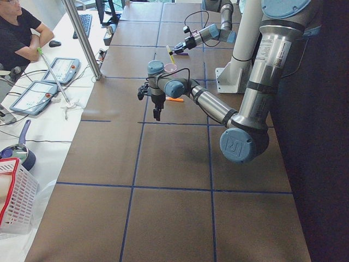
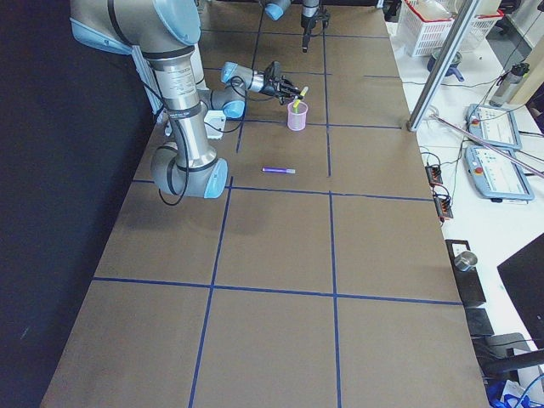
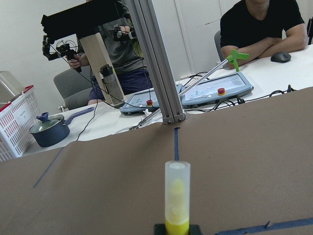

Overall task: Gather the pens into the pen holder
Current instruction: 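Carry the yellow highlighter over the pink cup with the right gripper and release it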

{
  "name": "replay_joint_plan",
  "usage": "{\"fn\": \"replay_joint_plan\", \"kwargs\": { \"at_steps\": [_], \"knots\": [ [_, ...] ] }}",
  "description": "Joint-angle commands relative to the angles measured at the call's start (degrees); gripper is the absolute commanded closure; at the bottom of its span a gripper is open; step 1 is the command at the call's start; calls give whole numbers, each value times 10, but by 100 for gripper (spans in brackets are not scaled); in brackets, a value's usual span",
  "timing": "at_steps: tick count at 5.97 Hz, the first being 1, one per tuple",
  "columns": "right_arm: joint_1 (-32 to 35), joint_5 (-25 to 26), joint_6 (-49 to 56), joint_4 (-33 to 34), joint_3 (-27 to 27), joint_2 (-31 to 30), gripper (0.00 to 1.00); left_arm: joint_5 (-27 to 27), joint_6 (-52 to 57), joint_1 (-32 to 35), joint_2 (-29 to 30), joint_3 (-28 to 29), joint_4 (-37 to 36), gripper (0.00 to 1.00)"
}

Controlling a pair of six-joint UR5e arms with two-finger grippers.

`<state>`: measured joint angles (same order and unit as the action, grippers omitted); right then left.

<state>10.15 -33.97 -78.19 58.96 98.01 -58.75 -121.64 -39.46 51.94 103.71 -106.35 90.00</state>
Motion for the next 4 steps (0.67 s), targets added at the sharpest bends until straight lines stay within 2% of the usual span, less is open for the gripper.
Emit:
{"fn": "replay_joint_plan", "kwargs": {
  "at_steps": [1, 2, 3, 4],
  "knots": [
    [1, 2, -3, -1, -44, 29, 1, 0, 0, 0, -1, -4, 0, 1],
    [2, -18, 9, -1, -35, 30, 0, 0, 0, 0, 0, -4, 0, 1],
    [5, -58, 37, 2, -5, 29, 0, 0, -9, -3, 6, -5, 0, 1],
    [11, -92, 60, 11, 60, 18, 0, -7, -10, -5, 17, -10, 0, 0]
  ]
}}
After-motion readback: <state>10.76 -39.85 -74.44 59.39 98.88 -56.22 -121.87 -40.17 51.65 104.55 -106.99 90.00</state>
